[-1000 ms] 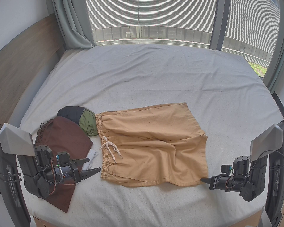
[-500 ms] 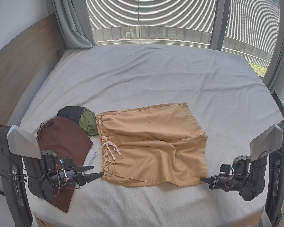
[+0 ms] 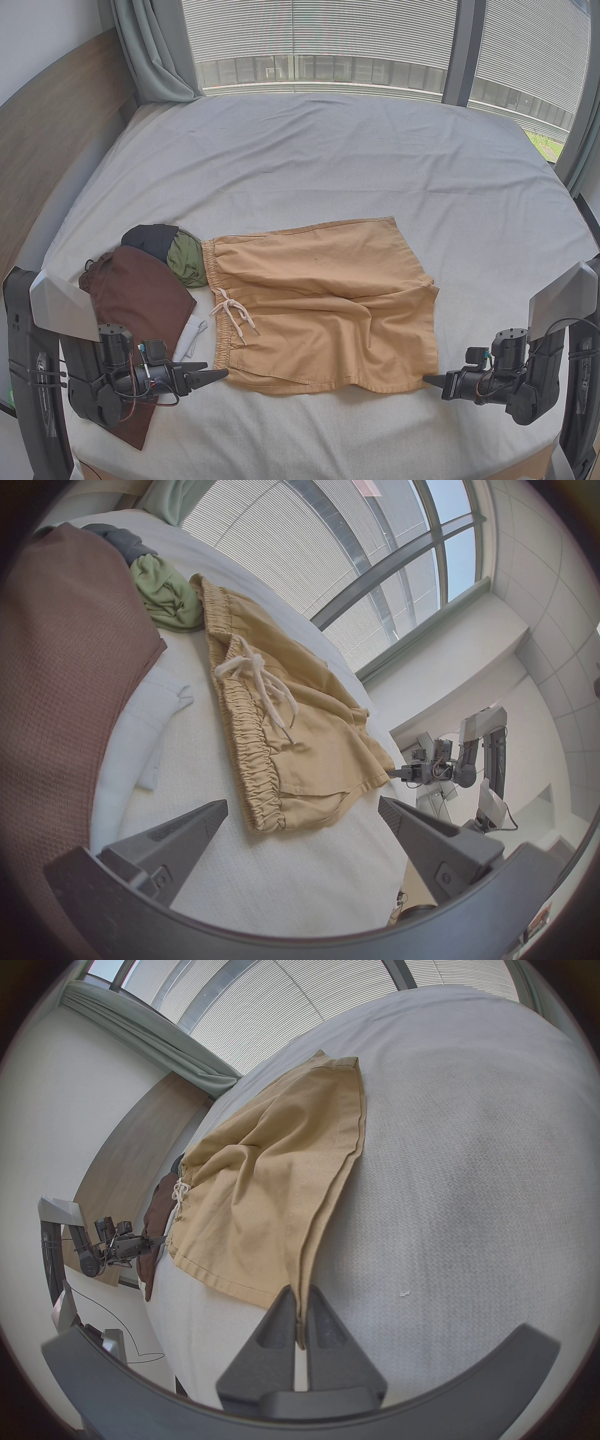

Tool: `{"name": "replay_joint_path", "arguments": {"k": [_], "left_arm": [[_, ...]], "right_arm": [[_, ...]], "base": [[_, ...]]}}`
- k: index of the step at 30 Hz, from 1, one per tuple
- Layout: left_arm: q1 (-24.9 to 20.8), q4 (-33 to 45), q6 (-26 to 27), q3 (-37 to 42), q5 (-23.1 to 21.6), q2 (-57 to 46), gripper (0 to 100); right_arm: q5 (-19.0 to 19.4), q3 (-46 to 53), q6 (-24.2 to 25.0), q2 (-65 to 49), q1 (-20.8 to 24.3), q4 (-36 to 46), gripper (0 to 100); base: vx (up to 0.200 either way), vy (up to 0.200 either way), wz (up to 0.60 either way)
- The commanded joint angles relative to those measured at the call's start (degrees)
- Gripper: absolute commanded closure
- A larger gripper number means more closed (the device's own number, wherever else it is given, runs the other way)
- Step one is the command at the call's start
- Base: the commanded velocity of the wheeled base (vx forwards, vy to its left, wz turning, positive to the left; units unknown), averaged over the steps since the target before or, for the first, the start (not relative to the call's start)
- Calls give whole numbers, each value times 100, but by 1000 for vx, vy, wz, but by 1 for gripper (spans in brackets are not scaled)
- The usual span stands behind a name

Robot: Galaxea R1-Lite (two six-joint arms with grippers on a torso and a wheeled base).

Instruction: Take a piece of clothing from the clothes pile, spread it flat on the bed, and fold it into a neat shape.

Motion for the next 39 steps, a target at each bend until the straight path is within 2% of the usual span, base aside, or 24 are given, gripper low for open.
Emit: {"name": "replay_joint_path", "arguments": {"k": [1,10,16,32,33,39], "left_arm": [[-132,-1,-186,-14,110,40,0],[-405,7,-731,-137,497,137,0],[-536,7,-819,-278,778,304,0],[-642,7,-1003,-506,857,392,0],[-642,-1,-1003,-506,857,392,100],[-651,7,-1056,-533,875,392,100]], "right_arm": [[0,1,-1,-11,12,-4,100],[9,-26,-1,6,12,-4,100],[9,-52,-1,6,4,-12,100],[9,-52,-1,6,4,-4,100],[9,-52,-1,6,-5,-4,100],[9,-35,-1,6,12,-4,100]], "base": [[0,0,0],[0,0,0],[0,0,0],[0,0,0],[0,0,0],[0,0,0]]}}
